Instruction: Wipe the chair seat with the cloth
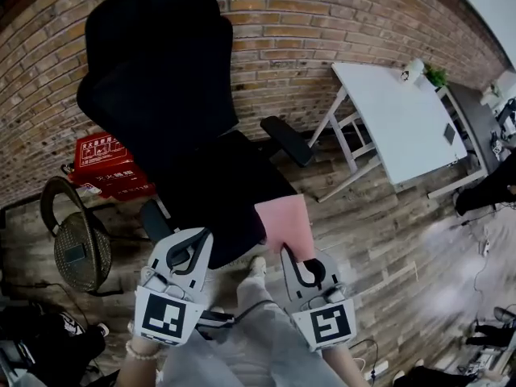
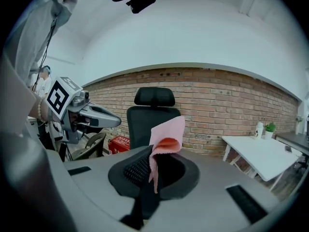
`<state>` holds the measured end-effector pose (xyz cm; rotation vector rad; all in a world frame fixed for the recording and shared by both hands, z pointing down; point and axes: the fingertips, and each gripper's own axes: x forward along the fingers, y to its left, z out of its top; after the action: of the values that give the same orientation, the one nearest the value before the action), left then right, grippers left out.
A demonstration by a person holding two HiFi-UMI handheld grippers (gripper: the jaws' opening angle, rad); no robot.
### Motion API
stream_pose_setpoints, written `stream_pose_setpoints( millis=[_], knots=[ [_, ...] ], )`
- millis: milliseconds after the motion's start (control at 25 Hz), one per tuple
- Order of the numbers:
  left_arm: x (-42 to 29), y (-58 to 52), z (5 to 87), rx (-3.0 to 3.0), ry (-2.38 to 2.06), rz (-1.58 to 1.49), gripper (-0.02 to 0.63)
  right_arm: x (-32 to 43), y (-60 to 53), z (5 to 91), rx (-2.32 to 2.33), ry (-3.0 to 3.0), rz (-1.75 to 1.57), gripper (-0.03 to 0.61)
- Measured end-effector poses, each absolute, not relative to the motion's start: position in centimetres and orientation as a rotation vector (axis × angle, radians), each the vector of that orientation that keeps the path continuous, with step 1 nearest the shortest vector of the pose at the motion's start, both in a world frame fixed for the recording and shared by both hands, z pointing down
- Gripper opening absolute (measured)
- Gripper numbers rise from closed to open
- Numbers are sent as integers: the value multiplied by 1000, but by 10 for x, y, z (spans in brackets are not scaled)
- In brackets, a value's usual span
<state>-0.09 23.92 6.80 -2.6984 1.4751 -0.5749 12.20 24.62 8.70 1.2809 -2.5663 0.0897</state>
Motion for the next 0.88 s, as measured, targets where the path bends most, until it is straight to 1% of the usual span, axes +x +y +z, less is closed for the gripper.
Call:
stream_pose_setpoints(
  millis=[400,880],
  knots=[
    [56,143,69,-2636,1585,-592,18,176,137,104,1107,-2623,135,51],
    [49,90,93,-2599,1661,-675,18,165,83,140,971,-2647,191,51]
  ],
)
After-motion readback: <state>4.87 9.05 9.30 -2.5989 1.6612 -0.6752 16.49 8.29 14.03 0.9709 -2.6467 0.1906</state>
